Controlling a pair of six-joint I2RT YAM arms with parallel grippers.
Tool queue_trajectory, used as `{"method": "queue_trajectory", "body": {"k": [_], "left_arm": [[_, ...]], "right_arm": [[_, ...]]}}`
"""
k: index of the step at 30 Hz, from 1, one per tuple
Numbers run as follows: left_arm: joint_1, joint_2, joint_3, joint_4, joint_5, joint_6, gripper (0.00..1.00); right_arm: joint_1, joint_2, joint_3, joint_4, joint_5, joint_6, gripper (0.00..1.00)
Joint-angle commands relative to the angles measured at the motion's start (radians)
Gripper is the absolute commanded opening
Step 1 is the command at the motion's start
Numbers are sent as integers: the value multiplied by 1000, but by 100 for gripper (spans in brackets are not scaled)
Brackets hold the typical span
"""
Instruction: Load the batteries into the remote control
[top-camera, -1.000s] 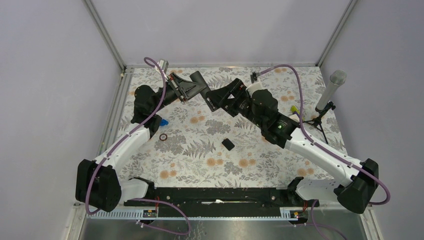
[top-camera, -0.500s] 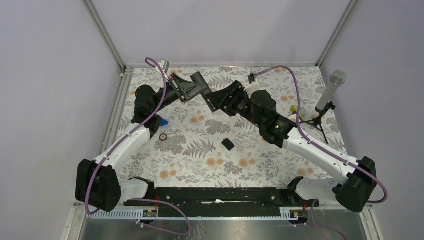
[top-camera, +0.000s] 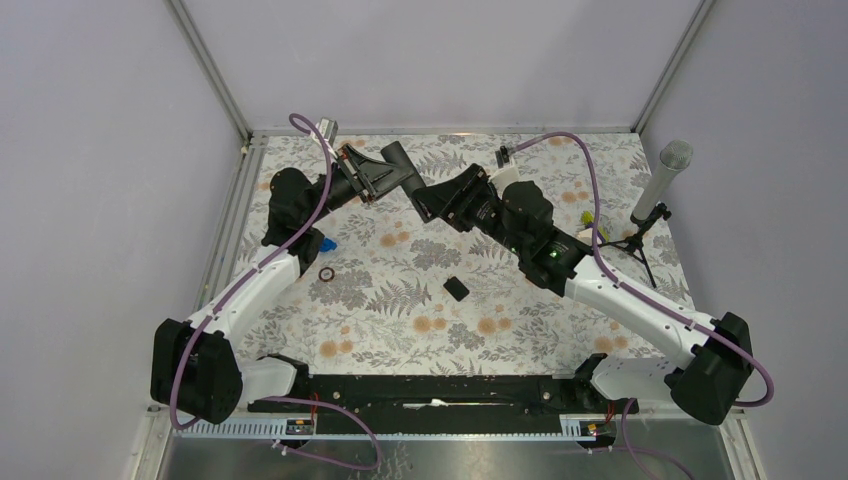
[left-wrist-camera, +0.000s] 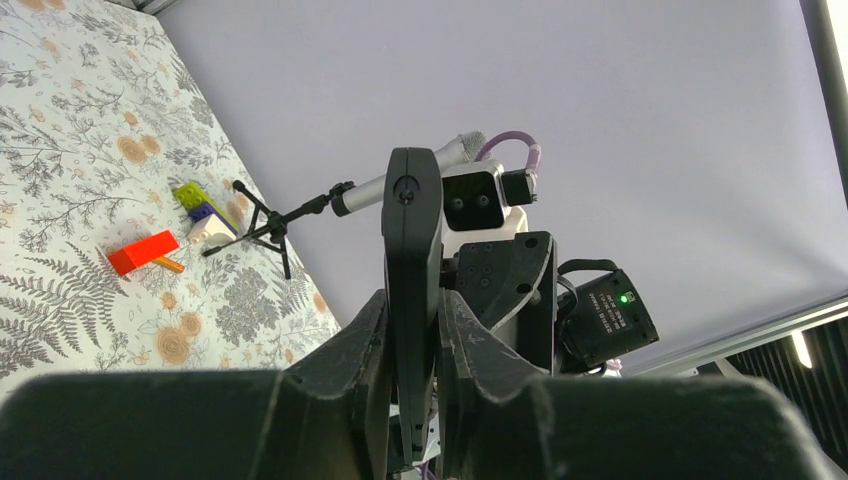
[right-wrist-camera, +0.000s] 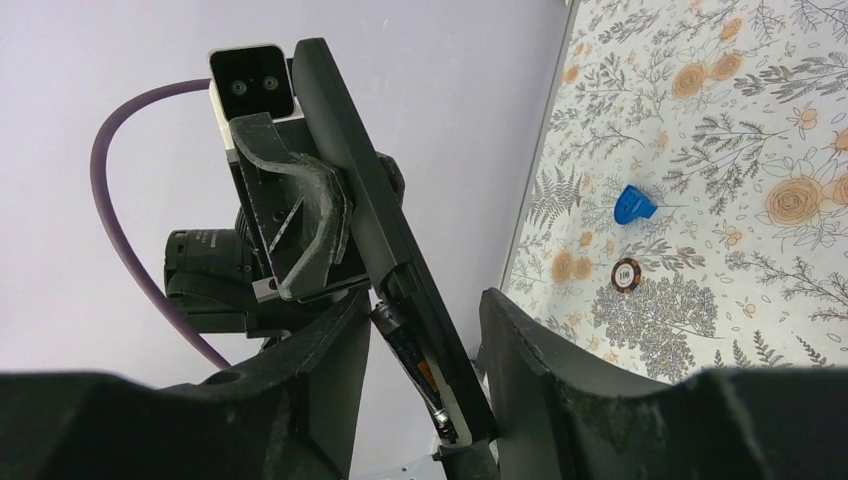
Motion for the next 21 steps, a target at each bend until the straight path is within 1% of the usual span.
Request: {"method": "queue_trajectory", "body": {"k": [1, 7, 11, 21], "left_arm": [[-5, -27, 59, 37, -25, -6, 0], [-5, -25, 75, 31, -27, -28, 0], [-5, -22, 80, 33, -25, -27, 0], [-6, -14, 85, 40, -18, -33, 0]], "right_arm": [[-8, -1, -7, 59, -10, -5, 50], [-8, -2, -12, 67, -10, -10, 49], [-10, 0, -6, 72, -38, -20, 51], [-10, 13, 2, 94, -75, -42, 51]]}}
